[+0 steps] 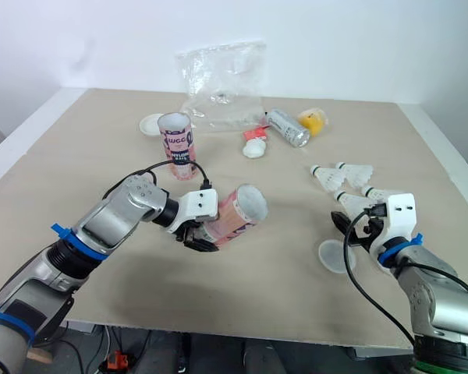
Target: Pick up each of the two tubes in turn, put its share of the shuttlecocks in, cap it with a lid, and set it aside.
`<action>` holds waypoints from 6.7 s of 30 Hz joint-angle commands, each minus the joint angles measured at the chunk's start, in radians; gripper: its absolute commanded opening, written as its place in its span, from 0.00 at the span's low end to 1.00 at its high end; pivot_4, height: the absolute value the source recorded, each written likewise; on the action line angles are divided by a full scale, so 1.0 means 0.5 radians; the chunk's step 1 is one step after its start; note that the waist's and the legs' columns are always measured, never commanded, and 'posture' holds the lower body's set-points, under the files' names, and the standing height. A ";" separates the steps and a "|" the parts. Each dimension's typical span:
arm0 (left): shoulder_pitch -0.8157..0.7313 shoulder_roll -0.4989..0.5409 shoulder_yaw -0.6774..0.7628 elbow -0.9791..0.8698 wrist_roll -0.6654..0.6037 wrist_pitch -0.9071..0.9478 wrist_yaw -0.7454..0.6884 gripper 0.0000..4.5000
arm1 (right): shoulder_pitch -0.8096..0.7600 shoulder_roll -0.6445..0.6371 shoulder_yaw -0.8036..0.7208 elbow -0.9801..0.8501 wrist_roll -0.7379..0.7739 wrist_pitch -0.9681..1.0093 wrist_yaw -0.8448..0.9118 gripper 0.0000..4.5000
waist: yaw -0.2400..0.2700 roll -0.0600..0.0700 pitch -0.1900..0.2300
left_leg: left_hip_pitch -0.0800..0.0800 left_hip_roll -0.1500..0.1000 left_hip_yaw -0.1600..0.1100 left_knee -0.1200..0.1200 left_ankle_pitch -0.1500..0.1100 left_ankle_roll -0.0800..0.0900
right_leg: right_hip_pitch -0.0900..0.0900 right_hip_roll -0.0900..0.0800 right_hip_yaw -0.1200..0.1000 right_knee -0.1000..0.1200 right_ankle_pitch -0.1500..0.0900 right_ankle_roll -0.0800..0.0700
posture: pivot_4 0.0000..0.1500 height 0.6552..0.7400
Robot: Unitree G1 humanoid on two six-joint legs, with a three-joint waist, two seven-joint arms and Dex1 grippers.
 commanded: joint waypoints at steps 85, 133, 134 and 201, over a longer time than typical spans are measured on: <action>-0.007 -0.037 -0.082 0.097 0.059 -0.069 0.032 0.73 | -0.871 -0.794 0.301 -0.458 0.672 0.184 1.273 0.99 | 0.003 -0.007 0.005 | -0.006 -0.011 -0.002 -0.001 0.006 0.009 | 0.003 -0.025 -0.021 -0.005 0.000 0.003 | 1.00 1.00; -0.049 -0.075 -0.042 0.229 0.104 -0.133 0.016 0.73 | -1.869 -0.051 1.839 0.309 -0.831 -0.480 2.240 0.01 | -0.030 -0.011 -0.006 | 0.024 -0.004 -0.003 -0.003 0.003 0.004 | 0.008 -0.022 -0.026 -0.001 0.007 -0.010 | 1.00 1.00; -0.042 -0.071 -0.039 0.233 0.107 -0.141 0.020 0.73 | -1.876 -0.063 1.801 0.297 -0.803 -0.453 2.245 0.01 | -0.030 -0.011 -0.006 | 0.024 -0.004 -0.003 -0.003 0.003 0.004 | 0.007 -0.022 -0.026 -0.001 0.007 -0.010 | 1.00 1.00; 0.683 -0.694 0.299 0.695 -0.209 -1.437 0.206 0.73 | -0.473 -1.053 0.880 0.494 -0.511 -0.283 1.640 0.96 | 0.019 0.001 -0.002 | -0.009 -0.016 -0.004 0.002 -0.004 0.010 | 0.003 -0.033 -0.031 -0.005 -0.010 0.012 | 1.00 1.00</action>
